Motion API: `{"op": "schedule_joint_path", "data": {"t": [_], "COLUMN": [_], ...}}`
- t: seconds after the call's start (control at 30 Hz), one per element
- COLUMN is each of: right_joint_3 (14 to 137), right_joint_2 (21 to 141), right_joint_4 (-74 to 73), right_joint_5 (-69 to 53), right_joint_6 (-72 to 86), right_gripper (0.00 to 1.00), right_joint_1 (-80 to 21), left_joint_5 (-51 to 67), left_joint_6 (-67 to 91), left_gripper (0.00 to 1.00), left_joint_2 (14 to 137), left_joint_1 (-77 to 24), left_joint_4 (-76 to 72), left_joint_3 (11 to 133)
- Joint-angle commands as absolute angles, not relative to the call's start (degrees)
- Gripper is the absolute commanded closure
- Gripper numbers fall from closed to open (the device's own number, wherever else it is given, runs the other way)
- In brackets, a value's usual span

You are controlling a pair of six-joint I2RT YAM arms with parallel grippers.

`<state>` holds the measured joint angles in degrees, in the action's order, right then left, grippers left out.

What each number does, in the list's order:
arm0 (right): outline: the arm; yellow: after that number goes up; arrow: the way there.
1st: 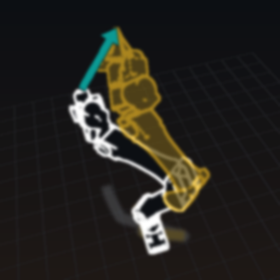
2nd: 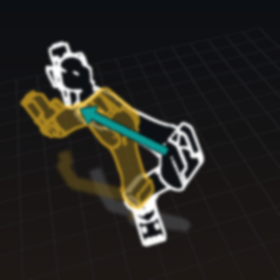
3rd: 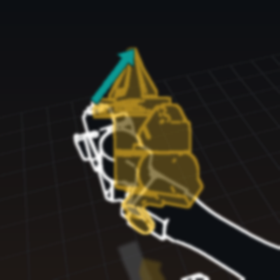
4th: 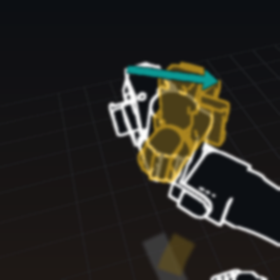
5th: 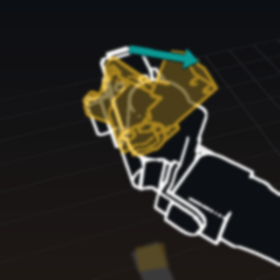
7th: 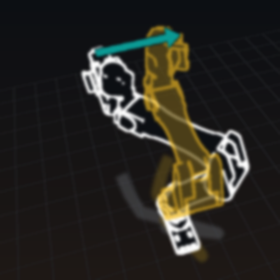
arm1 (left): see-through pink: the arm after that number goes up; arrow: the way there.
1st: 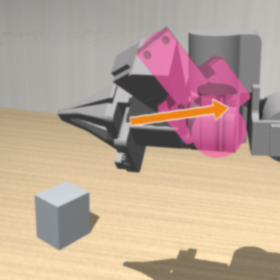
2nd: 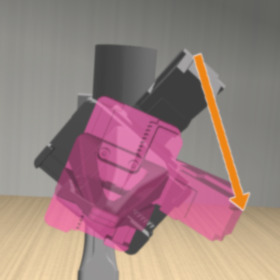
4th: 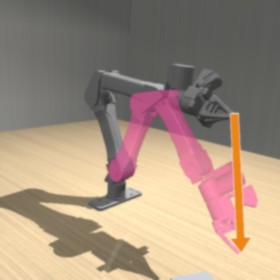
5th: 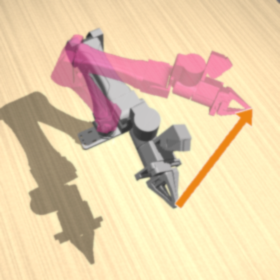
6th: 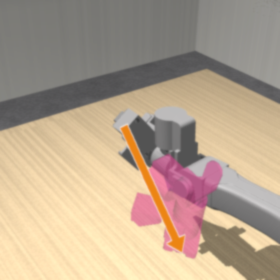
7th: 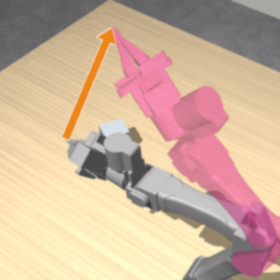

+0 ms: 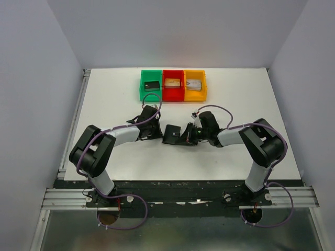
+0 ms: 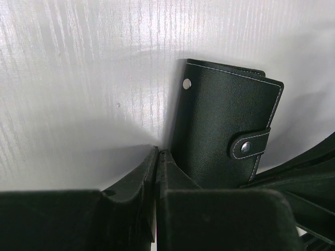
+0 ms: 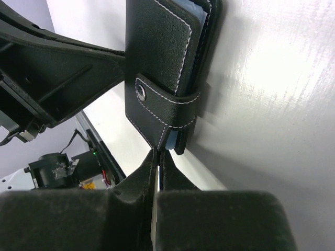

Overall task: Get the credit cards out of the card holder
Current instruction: Pick up the card holder from the center of the board.

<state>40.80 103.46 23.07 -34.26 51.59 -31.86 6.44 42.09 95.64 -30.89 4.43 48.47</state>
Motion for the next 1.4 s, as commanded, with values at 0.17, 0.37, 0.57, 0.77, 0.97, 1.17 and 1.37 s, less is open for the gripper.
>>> {"op": "schedule_joint_path", "data": {"t": [0.17, 0.37, 0.57, 0.77, 0.97, 1.17, 1.37], "right_joint_3": [39.64, 39.64, 39.64, 41.65, 44.99, 48.60, 51.59], "right_joint_2": [103.45, 98.89, 91.86, 83.25, 74.46, 67.86, 62.41], "right_joint_4": [25.93, 21.54, 14.61, 3.71, -6.66, -14.49, -18.28], "right_joint_5": [-35.95, -35.68, -34.28, -31.56, -28.92, -30.14, -33.74], "right_joint_6": [50.98, 46.94, 41.23, 35.43, 31.03, 27.17, 23.30], "right_gripper": [1.00, 1.00, 1.00, 1.00, 1.00, 1.00, 1.00], "right_joint_1": [-31.20, -31.20, -31.03, -30.85, -30.85, -30.85, -30.85], "left_joint_5": [5.45, 3.52, 0.53, -4.48, 2.61, 13.34, 25.47], "left_joint_6": [42.45, 42.45, 42.98, 45.00, 48.68, 55.18, 60.20], "left_gripper": [0.87, 0.86, 0.82, 0.51, 0.19, 0.01, 0.01], "left_joint_2": [93.61, 90.36, 85.79, 78.50, 73.22, 73.03, 75.06], "left_joint_1": [-31.64, -31.46, -29.62, -28.74, -27.34, -27.07, -27.16], "left_joint_4": [5.98, 6.85, 9.31, 9.23, 0.28, -19.83, -31.36], "left_joint_3": [47.64, 47.90, 48.52, 45.71, 41.49, 34.12, 32.96]}}
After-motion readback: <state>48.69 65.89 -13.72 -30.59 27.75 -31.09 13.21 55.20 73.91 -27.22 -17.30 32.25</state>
